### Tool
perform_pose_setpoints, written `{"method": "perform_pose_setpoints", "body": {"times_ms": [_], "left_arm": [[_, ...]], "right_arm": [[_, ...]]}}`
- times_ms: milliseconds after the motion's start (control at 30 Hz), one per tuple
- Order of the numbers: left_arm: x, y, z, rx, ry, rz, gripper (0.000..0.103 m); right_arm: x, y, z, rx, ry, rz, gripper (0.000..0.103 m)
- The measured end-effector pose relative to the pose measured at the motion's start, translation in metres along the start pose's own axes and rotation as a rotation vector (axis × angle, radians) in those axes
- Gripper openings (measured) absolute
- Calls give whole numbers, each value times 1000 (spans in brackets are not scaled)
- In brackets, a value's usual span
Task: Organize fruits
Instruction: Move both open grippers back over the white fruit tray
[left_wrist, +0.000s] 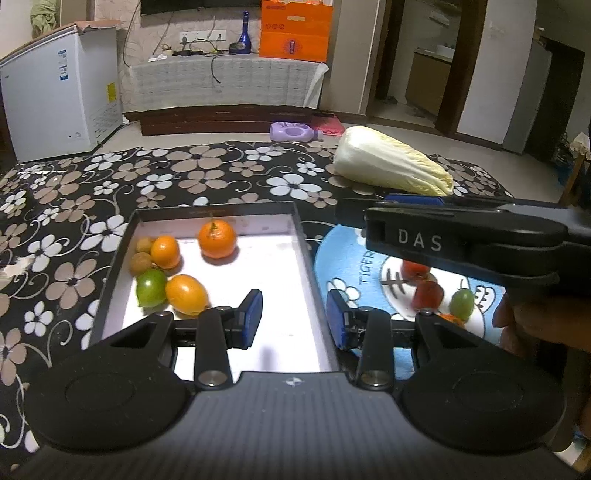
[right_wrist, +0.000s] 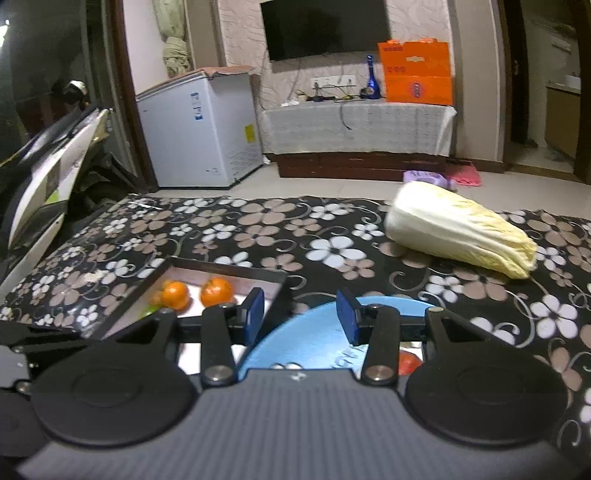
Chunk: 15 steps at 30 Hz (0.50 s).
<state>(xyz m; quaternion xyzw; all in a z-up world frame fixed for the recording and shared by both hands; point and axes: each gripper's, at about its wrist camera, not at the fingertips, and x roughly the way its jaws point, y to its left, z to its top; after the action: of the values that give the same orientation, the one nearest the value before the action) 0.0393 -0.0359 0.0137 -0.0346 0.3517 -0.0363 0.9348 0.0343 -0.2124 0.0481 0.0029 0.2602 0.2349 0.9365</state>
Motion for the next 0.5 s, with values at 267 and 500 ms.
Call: {"method": "perform_pose_setpoints", "body": {"times_ms": [267,500], "left_arm": [[1,20,-4,-25,-5,58,44],[4,35,-5,-51,0,85,44]], "right_arm": [[11,26,3,-36,0,67,46],[22,46,3,-69,20,115,46]]}}
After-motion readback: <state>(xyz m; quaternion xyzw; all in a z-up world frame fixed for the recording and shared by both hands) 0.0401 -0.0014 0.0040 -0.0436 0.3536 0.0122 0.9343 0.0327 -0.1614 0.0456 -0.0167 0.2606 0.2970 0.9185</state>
